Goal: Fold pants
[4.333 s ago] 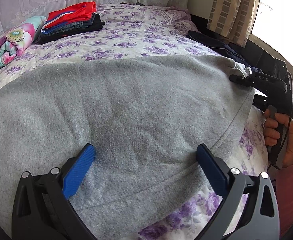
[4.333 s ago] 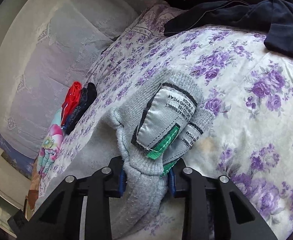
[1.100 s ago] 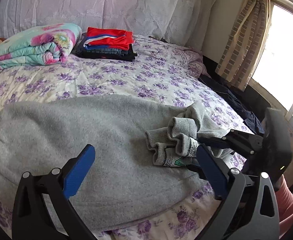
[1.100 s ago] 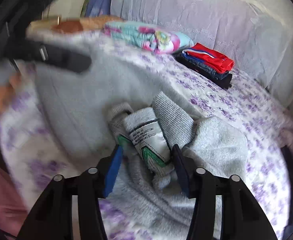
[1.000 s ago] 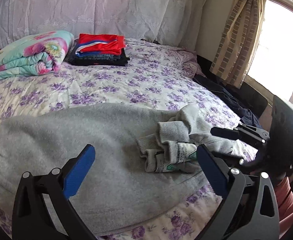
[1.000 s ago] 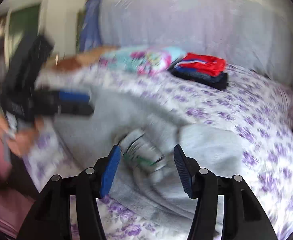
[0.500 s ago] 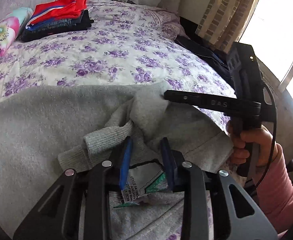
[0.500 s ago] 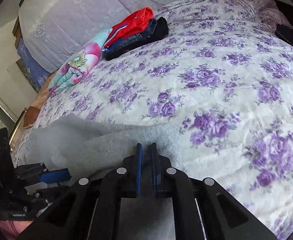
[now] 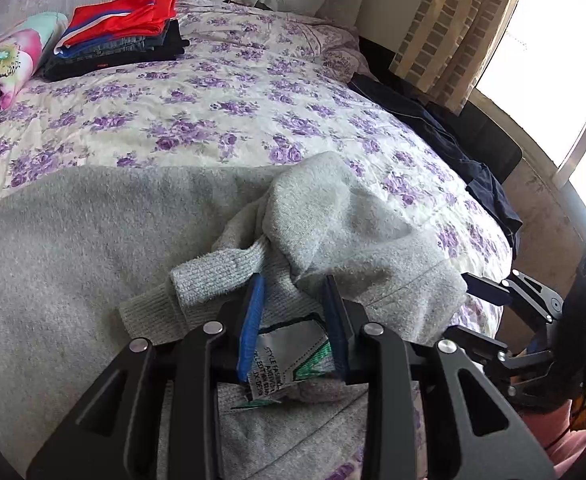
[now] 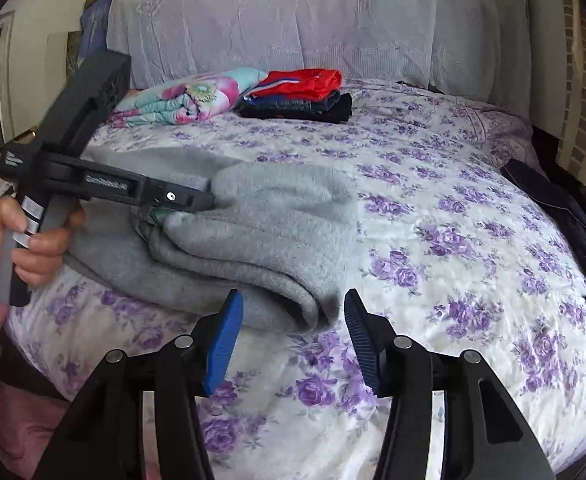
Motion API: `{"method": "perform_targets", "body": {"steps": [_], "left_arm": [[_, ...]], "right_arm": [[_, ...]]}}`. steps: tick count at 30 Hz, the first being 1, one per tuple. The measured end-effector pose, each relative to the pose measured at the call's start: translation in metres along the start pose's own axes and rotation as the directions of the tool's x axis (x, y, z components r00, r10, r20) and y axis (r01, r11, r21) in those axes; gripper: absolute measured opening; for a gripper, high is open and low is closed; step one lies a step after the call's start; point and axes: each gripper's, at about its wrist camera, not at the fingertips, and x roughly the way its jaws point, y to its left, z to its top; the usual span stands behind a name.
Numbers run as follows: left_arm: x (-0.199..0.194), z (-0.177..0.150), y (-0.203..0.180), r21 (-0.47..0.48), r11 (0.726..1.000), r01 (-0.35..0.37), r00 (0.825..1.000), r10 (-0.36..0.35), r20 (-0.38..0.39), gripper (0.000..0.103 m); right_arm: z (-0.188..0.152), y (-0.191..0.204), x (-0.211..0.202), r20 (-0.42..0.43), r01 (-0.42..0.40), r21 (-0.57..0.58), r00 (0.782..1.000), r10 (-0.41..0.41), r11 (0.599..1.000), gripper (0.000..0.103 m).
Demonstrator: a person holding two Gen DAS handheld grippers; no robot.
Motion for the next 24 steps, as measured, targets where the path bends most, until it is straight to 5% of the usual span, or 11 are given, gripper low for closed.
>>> {"method": "perform_targets", "body": {"steps": [3,8,12,14,17,19,21,24], "left_arm": [[0.001,0.000,0.000,-0.001,1.000,-0.006,1.000,0.006,0.002,0.030],[0.002,0.001,-0.005,0.005,1.000,-0.030,1.000,0.030,-0.002,0.030],[0.001,-0.003,-0.002,0.008,1.000,0.016,1.000,-0.016,0.006,0.030],[0.002,-0.005,0.000,0.010,1.000,0.023,1.000,-0.023,0.014,0.030],[-0.005,-0.004,0.001,-0.005,0.999,0.037,0.999,-0.037,0.013,0.029],[-0.023,-0.003,0.002,-0.013,0.999,0.042,0.998,-0.041,0.049,0.042],[-0.043,-0.003,0.001,-0.006,1.000,0.010,0.991,-0.009,0.130,0.071],[-0.048,-0.004,0.004,-0.007,1.000,-0.025,0.990,0.025,0.142,0.074]], "right_arm": [[0.002,-0.009,0.016,0.014,0.016,0.013,1.000,-0.016,1.000,0.048],[0.005,-0.011,0.023,0.049,0.105,0.023,0.993,-0.106,0.994,0.030],[-0.021,-0.026,0.024,0.038,0.070,0.167,0.996,-0.078,0.983,0.034],[-0.031,-0.036,0.027,0.063,0.047,0.259,0.996,-0.065,0.965,0.048],[-0.025,-0.044,0.020,0.033,-0.017,0.298,0.999,0.007,0.954,0.049],[-0.015,-0.040,0.002,0.035,-0.038,0.256,0.999,0.030,0.966,0.049],[-0.002,-0.035,-0.019,0.083,-0.095,0.222,0.994,0.078,0.970,0.050],[0.031,-0.037,-0.033,0.194,-0.210,0.236,0.967,0.166,0.949,0.051]]}}
